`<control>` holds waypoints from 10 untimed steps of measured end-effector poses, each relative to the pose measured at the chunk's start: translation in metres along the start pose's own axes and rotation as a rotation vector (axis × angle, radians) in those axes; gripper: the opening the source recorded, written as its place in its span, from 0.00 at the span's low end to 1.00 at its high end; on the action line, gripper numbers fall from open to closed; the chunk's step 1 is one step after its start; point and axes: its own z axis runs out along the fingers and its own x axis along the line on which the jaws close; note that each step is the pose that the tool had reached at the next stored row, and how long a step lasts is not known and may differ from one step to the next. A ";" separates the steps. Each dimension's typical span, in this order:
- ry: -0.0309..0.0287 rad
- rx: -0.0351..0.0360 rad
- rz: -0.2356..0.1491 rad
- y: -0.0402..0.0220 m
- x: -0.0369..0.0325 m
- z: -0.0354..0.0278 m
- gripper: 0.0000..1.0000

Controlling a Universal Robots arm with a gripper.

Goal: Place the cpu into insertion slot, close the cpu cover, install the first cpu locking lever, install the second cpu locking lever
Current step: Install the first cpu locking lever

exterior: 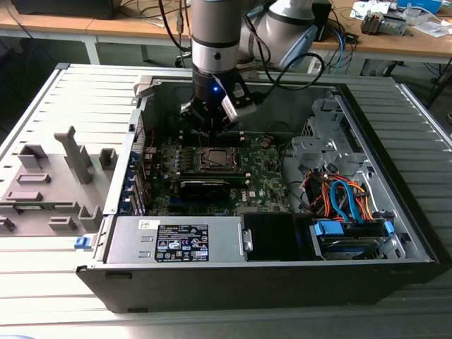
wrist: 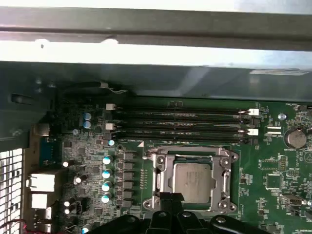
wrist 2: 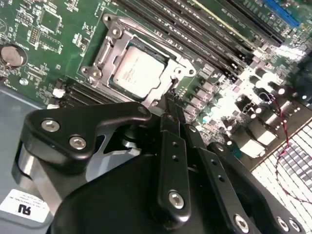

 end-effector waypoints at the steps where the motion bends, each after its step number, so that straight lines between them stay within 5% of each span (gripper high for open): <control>1: -0.0047 -0.0002 0.000 0.0004 0.0133 -0.0065 0.11; 5: -0.0092 -0.0003 0.000 0.0014 0.0249 -0.0108 0.11; 10: -0.0110 -0.0022 0.001 0.0055 0.0298 -0.0127 0.11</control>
